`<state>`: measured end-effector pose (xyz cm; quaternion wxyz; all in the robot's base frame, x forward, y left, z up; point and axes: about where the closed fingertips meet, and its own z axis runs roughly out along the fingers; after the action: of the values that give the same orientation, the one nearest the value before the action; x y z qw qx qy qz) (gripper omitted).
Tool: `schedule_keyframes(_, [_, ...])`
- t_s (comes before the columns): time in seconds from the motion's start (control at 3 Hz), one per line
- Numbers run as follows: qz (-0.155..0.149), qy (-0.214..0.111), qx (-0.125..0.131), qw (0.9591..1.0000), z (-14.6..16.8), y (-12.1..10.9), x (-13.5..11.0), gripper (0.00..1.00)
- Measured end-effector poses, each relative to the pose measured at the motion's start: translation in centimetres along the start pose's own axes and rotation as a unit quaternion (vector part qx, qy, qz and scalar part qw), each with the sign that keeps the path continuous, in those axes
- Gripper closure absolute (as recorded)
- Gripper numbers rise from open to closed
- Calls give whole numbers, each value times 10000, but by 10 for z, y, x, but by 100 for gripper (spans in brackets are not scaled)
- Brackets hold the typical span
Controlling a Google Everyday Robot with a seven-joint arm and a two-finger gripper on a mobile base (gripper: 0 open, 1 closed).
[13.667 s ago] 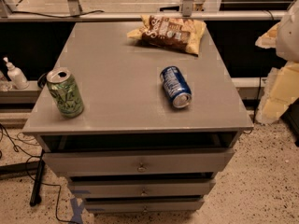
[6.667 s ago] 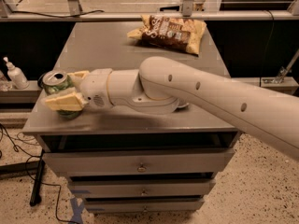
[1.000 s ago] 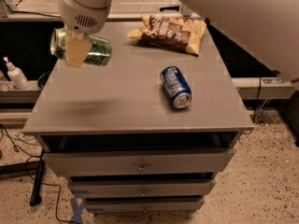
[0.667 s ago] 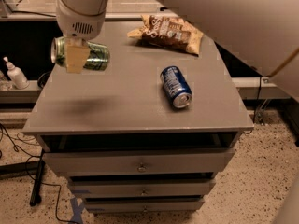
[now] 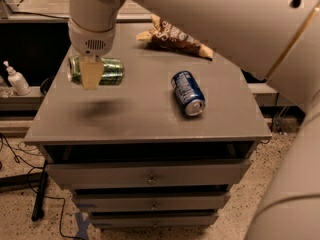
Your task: Knock green can over
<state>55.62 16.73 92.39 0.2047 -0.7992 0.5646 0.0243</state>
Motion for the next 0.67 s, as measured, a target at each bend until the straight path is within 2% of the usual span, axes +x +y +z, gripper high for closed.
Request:
schedule_keyframes(0.33, [-38, 120, -38, 9999, 11, 0, 7, 100])
schedule_keyframes(0.67, [-130, 227, -129, 9996, 26, 4, 4, 100])
